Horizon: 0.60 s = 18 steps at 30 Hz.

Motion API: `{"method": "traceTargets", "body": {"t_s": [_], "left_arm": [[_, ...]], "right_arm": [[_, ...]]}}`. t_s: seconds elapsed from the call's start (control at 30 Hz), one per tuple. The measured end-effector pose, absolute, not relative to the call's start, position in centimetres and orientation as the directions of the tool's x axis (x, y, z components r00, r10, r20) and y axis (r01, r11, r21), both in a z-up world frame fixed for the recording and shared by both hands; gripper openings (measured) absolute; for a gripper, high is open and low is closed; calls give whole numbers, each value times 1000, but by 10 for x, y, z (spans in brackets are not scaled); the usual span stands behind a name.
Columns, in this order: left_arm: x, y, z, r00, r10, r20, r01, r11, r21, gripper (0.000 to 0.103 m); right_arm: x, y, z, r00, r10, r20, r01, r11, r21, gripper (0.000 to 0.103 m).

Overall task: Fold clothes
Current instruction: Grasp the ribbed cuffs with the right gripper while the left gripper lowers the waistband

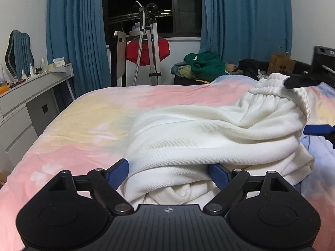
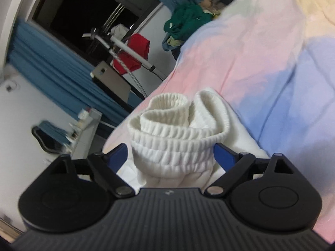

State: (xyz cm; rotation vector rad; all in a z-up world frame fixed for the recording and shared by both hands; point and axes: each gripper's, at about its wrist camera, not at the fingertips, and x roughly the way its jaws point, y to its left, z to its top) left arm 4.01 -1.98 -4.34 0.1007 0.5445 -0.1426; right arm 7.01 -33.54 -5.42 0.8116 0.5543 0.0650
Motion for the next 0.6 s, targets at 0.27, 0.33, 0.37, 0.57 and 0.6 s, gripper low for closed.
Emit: {"method": "traceTargets", "body": {"t_s": [0.27,0.33,0.37,0.57,0.6], "left_arm": [[53,-21,-46,842,-115,-527,156,987,34,85],[55,-23,-46,843,-119,-524,158,987,32,85],[55,-23,-46,843,-119,-525,157,987,28,85],[58,-17,-43,838,-132,-529,151,989,-8,85],[58,-16,-43,838,-135,-528,151,988,-14,85]], "right_arm": [[83,-324,-73,837,183,-515,234,732,640,94],[84,-327,-77,848,175,-501,242,713,658,88],[84,-326,-76,853,160,-497,240,725,646,83],[77,-322,-59,891,144,-431,175,767,617,49],[75,-323,-56,899,153,-410,156,764,626,45]]}}
